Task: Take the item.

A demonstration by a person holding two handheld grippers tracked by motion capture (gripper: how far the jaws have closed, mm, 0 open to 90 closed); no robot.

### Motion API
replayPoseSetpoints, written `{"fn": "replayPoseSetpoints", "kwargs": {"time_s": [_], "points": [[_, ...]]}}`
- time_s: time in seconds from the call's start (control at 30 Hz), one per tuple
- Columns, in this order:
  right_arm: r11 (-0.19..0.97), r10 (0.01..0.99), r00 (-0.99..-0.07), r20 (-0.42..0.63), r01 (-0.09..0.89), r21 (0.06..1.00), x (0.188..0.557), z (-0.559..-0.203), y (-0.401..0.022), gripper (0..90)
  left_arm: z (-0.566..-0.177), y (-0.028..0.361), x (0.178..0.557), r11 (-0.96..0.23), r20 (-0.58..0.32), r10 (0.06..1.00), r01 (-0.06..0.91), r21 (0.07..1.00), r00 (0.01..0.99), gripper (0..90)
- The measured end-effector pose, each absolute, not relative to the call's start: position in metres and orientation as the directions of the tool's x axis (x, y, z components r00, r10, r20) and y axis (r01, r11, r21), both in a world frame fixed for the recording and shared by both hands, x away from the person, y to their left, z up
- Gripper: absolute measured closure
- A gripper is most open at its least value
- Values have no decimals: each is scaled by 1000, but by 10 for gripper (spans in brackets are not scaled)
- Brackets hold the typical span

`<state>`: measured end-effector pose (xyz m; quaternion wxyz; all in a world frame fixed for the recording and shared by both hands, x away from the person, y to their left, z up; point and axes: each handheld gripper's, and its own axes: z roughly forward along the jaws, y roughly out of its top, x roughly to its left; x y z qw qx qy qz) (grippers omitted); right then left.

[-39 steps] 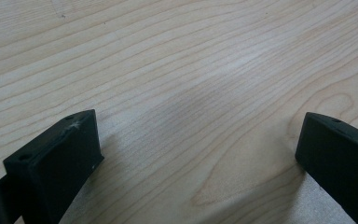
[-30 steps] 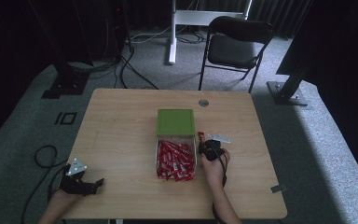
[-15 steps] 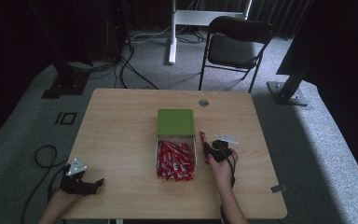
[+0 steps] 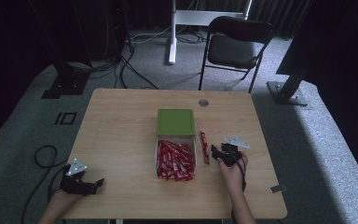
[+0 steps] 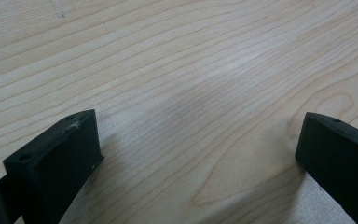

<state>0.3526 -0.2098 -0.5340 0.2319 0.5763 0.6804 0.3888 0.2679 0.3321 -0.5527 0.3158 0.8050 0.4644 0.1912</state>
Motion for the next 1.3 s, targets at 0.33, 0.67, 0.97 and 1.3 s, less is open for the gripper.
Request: {"fn": "replayPoseSetpoints", "kwargs": {"time_s": [0.33,0.67,0.97,1.3], "points": [[18,962,-232,143,579,815,342,-535,-226,359,-553,332,268,-369,15,868,626,687,496,7],[10,963,-229,142,557,830,328,-530,-252,286,-553,332,268,-370,15,868,626,686,497,8],[5,968,-210,139,571,821,316,-534,-267,223,-553,332,268,-371,16,868,626,686,497,8],[-15,984,-138,116,579,815,301,-542,-280,171,-553,332,268,-371,16,868,626,686,497,7]]}}
